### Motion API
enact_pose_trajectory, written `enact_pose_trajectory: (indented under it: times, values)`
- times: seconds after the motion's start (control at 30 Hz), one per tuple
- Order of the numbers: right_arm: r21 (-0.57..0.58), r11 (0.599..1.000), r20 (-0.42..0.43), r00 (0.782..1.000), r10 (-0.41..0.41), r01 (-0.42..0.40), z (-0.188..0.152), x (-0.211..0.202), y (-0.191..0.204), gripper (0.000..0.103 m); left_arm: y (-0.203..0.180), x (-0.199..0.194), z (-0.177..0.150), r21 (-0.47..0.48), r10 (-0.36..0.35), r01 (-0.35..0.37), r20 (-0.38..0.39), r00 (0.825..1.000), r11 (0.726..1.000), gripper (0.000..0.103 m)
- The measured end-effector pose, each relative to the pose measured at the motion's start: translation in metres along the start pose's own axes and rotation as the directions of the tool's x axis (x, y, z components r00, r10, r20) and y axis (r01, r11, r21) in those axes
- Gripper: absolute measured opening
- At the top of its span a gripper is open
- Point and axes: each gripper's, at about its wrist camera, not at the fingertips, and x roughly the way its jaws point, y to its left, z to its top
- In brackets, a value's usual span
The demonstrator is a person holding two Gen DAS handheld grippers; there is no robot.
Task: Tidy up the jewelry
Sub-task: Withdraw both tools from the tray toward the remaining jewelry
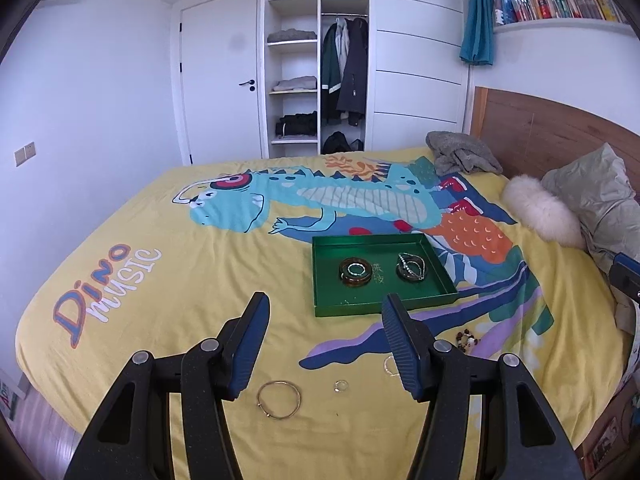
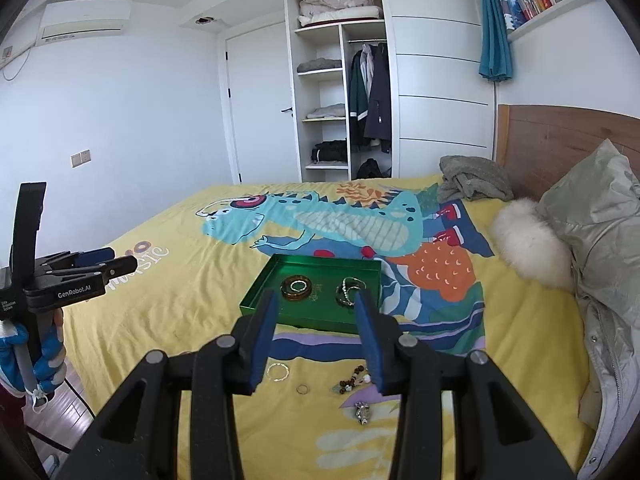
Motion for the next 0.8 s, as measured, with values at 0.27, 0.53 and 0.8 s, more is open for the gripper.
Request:
enact_pose_trajectory:
  times: [0.27,0.53,0.8]
  values:
    - [0.014,1.0,0.033,0.999,0.013,-0.013,-0.015,-0.032,-0.002,0.038,-0.004,-0.018,-0.022,-0.015,-0.007,0.007,-0.001,1.0,1.0,0.058]
    - [0.032,0.999,0.011,1.0,-0.004,0.003,-0.04,-0.023,-0.017,0.038,-0.019,0.01,-0.053,-0.006,-0.047,0.047,-0.054,0.997,0.999,0.057]
    - [0.032,0.999,-0.058,0.998,0.012,-0.01,-0.083,0.022,-0.038,0.038,-0.043,0.061,-0.089,-0.002,-0.15,0.151,-0.116,0.982,0.989,0.053]
